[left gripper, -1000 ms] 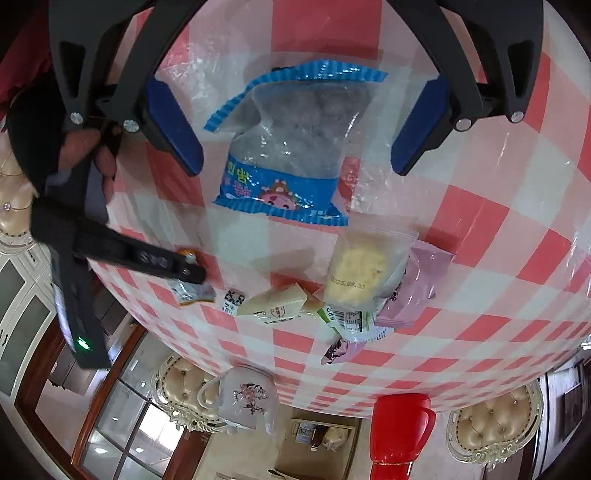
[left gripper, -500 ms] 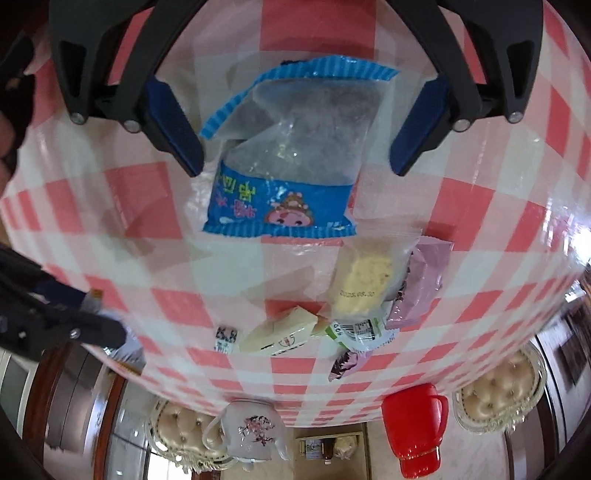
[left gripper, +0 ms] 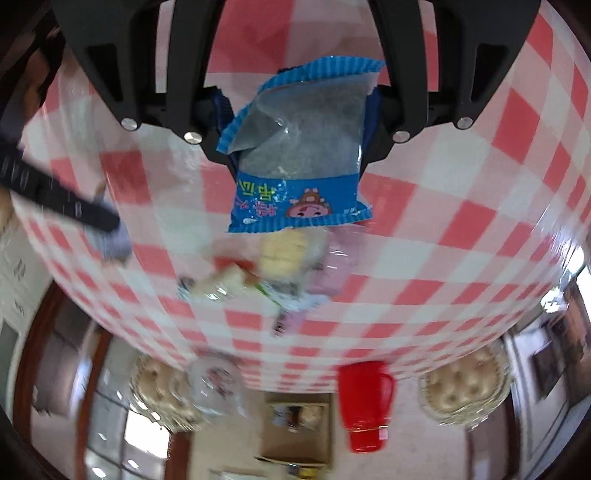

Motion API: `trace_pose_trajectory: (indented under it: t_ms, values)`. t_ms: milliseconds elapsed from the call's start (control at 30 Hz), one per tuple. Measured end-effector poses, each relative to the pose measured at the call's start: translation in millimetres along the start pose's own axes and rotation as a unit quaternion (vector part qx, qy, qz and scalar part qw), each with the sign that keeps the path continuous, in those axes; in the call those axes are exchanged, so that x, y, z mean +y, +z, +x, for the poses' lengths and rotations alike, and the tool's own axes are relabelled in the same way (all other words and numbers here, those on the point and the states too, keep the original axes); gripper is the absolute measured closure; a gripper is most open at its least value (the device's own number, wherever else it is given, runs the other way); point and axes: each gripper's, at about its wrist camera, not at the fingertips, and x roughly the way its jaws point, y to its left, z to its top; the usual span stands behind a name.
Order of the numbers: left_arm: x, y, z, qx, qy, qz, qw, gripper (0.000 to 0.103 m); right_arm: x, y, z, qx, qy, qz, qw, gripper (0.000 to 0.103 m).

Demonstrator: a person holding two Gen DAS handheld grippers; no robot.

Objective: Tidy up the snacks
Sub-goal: 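Carry the blue-labelled bag with the left gripper while the right carries the white-orange wrapper to the bin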

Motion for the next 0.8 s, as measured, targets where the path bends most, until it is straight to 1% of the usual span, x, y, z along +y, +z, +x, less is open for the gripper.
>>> trace_pose_trajectory:
  t_ms: [67, 167, 333, 433, 500, 633, 700, 800]
  values:
    - [17.1, 0.5, -5.2, -0.003, 0.001, -0.031, 0.9995, 0.049, 7.6, -7.2, -0.3, 0.004, 0.004, -0.006, 1.000, 0.051]
    - [37.9, -3.1, -11.1, -0.008, 0.019, -0.066, 0.9976, 0.049, 20.1, -16.0, -1.9, 0.005, 0.009, -0.019, 1.000, 0.051]
    - [55.4, -18.0, -24.9, -0.015, 0.023, -0.100, 0.9946, 0.049, 43.0, -29.0, -1.6, 0.009, 0.012, -0.049, 0.999, 0.051]
    - [60.7, -26.7, -32.8, -0.020, 0.030, -0.110, 0.9933, 0.049, 58.8, -38.0, 1.4, 0.016, 0.010, -0.071, 0.997, 0.051]
    - [65.0, -31.2, -38.3, -0.026, 0.037, -0.117, 0.9921, 0.048, 68.6, -44.0, -0.8, 0.013, 0.009, -0.084, 0.996, 0.051]
    - [76.8, -39.5, -48.4, -0.038, 0.047, -0.139, 0.9885, 0.048, 91.4, -58.0, -6.5, 0.011, 0.019, -0.110, 0.994, 0.051]
    - [82.8, -41.7, -53.3, -0.045, 0.048, -0.146, 0.9871, 0.048, 101.5, -64.1, -6.7, 0.011, 0.016, -0.125, 0.992, 0.051]
    - [86.7, -44.8, -61.7, -0.057, 0.059, -0.150, 0.9853, 0.048, 114.3, -72.1, -9.7, 0.006, 0.007, -0.146, 0.989, 0.051]
